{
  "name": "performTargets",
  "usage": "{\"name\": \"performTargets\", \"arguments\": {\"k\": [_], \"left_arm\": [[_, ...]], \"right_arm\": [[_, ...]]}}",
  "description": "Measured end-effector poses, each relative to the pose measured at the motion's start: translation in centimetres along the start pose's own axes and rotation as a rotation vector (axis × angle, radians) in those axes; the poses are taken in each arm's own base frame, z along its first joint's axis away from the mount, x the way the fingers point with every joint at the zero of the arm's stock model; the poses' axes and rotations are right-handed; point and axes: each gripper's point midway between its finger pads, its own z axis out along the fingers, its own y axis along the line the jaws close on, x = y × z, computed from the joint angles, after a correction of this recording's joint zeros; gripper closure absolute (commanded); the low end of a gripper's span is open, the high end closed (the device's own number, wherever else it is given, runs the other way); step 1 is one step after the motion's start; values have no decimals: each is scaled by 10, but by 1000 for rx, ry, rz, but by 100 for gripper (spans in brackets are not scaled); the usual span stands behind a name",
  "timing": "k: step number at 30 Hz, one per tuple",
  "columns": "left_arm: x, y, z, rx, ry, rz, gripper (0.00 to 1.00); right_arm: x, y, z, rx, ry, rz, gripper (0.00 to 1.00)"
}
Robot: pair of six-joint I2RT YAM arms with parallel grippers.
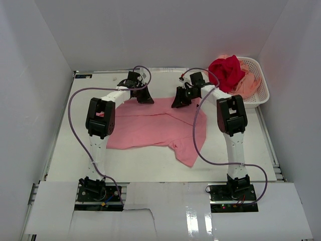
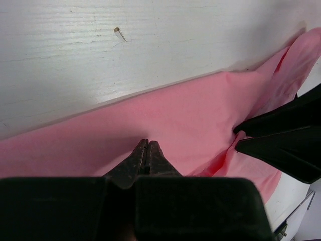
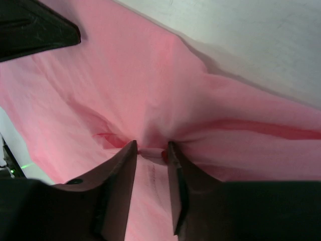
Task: Fold and stack the t-shirts
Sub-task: Fold the flattened tshirt in 1/3 of the way
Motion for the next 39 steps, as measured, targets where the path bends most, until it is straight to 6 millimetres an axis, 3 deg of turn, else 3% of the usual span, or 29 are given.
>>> {"name": "performTargets", "arguments": {"k": [5,15,24,36,39], "left_arm": [[1,-1,0,1,1,0,100],[1,0,0,-1,0,1,100],[3,2,1,-7,6,-1,100],[8,11,0,-45,9,21,100],[9,15,-3,-70,4,23,100]], "right_arm": [[16,4,3,-14,28,9,90],[30,14,-3,-28,51,15,86],[26,23,-9,-32,38,-6,86],[-22,24,-2,-24,-46,-69,86],[-28,23,1,-24,-55,-74,77]]}}
